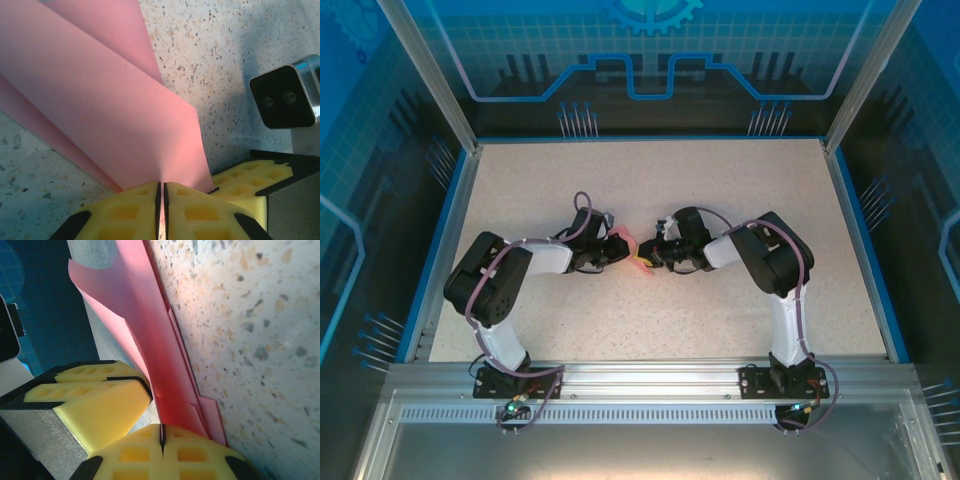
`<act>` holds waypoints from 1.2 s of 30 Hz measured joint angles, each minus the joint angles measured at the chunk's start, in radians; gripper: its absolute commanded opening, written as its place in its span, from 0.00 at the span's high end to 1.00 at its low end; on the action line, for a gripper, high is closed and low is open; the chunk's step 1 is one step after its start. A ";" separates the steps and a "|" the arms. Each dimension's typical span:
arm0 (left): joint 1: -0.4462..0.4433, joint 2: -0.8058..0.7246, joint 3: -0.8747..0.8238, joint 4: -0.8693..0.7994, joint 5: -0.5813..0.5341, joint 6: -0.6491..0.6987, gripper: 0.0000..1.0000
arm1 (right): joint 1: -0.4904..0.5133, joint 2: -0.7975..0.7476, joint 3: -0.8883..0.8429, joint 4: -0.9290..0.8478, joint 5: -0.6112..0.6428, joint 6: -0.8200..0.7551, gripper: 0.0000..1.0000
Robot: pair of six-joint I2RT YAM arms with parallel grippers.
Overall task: Fold a paper plane with a square sheet of paper (pick it up from the middle)
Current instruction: Fold the wing for the fifth time at the center of the table.
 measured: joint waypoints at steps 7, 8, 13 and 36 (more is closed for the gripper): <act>0.000 0.008 0.009 -0.010 -0.010 0.010 0.86 | 0.000 0.001 0.008 -0.015 0.000 -0.004 1.00; 0.000 0.009 0.010 -0.011 -0.011 0.011 0.87 | 0.000 0.002 0.009 -0.016 0.000 -0.006 1.00; -0.001 0.029 0.024 -0.022 -0.014 0.011 0.88 | 0.000 0.002 0.021 -0.044 0.000 -0.020 0.96; -0.004 0.051 0.074 -0.090 -0.014 0.011 0.88 | 0.001 -0.067 0.140 -0.507 0.042 -0.356 0.81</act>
